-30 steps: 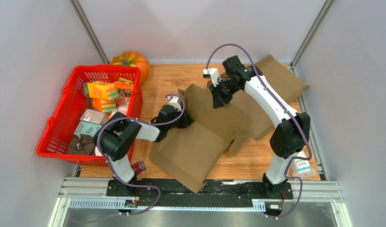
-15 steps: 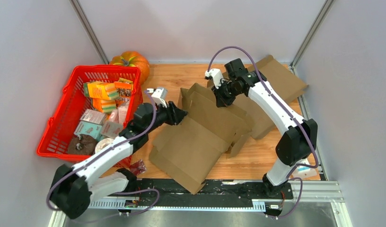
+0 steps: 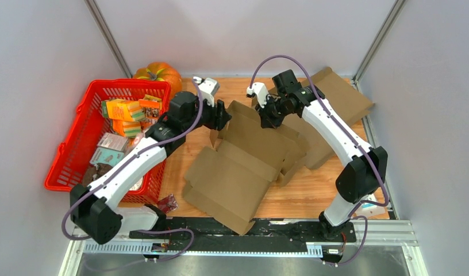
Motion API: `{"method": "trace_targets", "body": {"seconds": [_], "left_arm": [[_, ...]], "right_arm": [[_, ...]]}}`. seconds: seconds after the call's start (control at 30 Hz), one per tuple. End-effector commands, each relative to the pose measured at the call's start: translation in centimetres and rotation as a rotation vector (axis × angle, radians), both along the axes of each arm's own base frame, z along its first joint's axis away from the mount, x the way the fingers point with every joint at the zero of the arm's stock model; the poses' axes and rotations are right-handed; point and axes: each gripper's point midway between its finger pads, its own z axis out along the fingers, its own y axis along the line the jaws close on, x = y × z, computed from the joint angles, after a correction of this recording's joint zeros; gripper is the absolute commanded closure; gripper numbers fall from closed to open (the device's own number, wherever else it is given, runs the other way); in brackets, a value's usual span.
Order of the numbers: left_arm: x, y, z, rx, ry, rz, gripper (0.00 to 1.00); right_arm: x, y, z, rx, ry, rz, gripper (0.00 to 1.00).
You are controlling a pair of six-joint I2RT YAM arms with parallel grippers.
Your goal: Fold the paper box
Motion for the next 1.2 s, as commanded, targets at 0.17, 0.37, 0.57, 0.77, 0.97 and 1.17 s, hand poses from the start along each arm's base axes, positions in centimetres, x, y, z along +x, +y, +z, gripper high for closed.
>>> {"method": "trace_targets", "body": {"seconds": [0.17,0.37,0.57,0.77,0.97,1.17], "left_arm": [[3.2,-0.3,-3.0,0.168,0.010,0.019,0.50],[5.0,1.5,-2.3,0.163,-0.063,0.191,0.81],[4.5,1.3,-2.4,0.125,-0.072,0.237,1.00],[3.4,2.2,-3.8,0.068,-0.006,0.358,1.00],[2.0,2.9,-4.5,0.016,0.031,0.448,1.00],[1.5,3.5,-4.7,-0.006,0.049,0.516,1.00]], "right_arm": [[0.7,1.3,2.5,0.048,-0.069,0.069,1.00],[0.2,1.5,2.9,0.034,-0.098,0.047,1.00],[0.8,1.2,3.3,0.000,-0.105,-0.167,0.60],[1.0,-3.4,9.7,0.123,-0.047,-0.971,0.30],[-5.7,-0.6,13.7,0.600,0.280,-1.118,0.00],[-8.0,4.4,13.4,1.015,0.740,-1.408,0.00]]}}
